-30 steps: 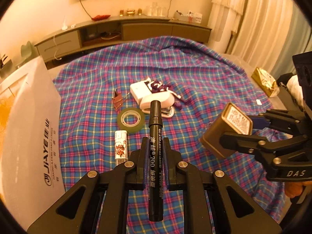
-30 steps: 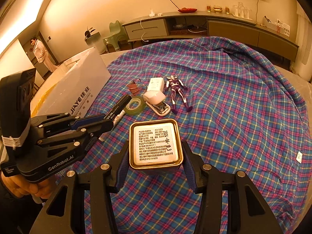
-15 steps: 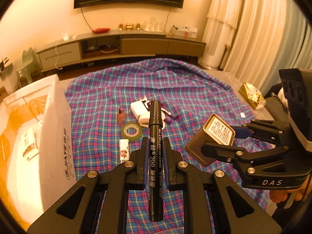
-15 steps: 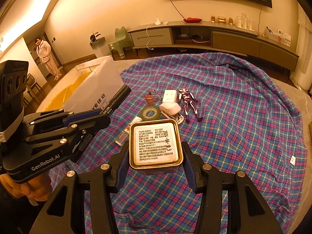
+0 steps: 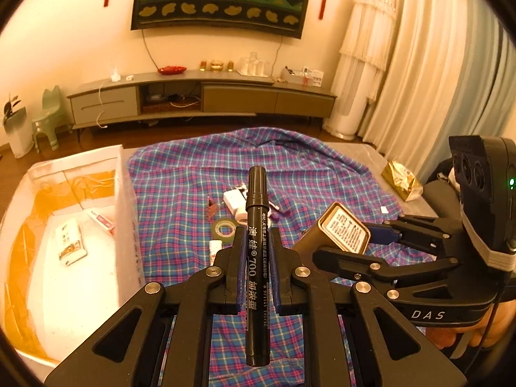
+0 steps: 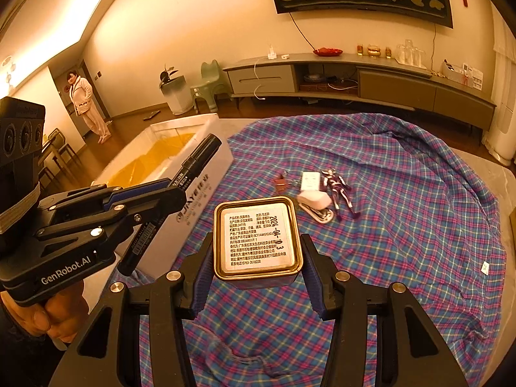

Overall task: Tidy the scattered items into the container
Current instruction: 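Carry the gold tin and black marker over the cardboard box with both grippers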

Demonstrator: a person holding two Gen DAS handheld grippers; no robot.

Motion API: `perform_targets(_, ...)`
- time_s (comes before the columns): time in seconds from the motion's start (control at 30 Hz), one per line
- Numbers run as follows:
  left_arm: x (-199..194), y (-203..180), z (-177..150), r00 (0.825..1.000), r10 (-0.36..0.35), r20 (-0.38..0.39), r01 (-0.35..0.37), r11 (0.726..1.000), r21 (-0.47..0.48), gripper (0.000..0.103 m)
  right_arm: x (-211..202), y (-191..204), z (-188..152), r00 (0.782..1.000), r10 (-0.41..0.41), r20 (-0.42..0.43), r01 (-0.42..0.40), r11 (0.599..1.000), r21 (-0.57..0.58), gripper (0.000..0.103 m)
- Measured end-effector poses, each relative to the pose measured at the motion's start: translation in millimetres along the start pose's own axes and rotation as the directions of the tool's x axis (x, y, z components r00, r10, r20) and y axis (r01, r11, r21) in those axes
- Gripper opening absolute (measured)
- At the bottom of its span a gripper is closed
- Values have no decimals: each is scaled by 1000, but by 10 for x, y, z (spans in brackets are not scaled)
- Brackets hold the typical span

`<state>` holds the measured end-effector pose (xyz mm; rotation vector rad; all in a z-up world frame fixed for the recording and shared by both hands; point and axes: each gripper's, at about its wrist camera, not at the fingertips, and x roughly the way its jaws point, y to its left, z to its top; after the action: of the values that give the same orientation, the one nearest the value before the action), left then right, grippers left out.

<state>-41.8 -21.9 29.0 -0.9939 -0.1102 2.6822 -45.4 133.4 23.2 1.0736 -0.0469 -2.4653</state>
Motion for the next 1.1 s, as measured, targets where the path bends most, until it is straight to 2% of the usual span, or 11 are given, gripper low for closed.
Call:
perform_targets(0.47, -510, 307, 43, 996, 8, 83, -4, 999, -50, 13, -29, 463, 50, 1000, 11, 29, -9, 997, -75, 51)
perform_targets(1.1, -887, 858, 14, 989, 55, 139, -34, 988, -149, 13, -103, 1031, 87, 996, 78, 48, -73, 992, -105, 51)
